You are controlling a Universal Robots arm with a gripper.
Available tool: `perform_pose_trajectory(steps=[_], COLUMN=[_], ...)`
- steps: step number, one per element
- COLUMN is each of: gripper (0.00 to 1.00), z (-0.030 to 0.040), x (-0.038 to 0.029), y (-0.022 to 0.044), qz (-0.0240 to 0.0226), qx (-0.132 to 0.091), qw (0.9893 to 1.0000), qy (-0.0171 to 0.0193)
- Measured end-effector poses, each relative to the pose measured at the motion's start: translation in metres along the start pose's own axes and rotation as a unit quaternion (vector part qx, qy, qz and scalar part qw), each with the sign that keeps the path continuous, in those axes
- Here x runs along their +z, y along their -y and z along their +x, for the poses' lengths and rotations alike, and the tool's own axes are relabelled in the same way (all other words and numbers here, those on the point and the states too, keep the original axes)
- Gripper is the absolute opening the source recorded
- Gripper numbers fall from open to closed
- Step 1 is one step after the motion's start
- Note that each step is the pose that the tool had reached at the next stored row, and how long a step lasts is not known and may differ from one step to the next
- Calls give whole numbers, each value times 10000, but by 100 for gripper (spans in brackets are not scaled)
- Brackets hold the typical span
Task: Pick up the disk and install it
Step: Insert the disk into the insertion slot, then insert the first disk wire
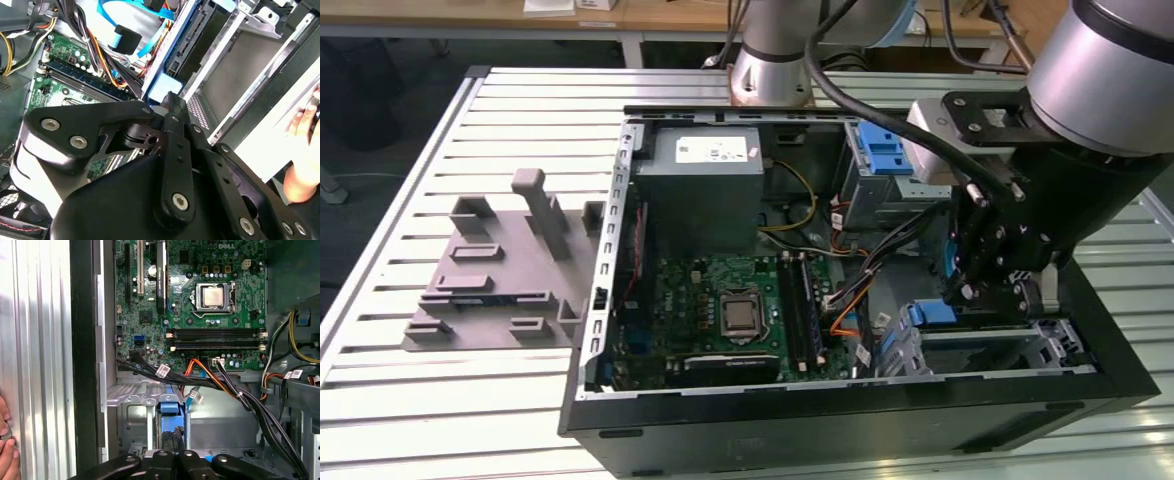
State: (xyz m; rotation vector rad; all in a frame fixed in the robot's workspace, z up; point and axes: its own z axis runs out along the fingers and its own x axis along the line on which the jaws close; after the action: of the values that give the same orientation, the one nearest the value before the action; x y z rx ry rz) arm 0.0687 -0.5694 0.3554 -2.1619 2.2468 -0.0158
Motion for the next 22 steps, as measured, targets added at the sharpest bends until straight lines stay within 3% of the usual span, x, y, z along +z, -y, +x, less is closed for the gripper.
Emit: perform_pose_trajectory(steps=[16,19,22], gripper=[11,11,11], z=[0,-1,-3], x=[30,31,32], y=[2,29,98], qz=[0,0,0], qx=[0,-1,0], qw=[10000,10000,10000], qy=[0,0,-1])
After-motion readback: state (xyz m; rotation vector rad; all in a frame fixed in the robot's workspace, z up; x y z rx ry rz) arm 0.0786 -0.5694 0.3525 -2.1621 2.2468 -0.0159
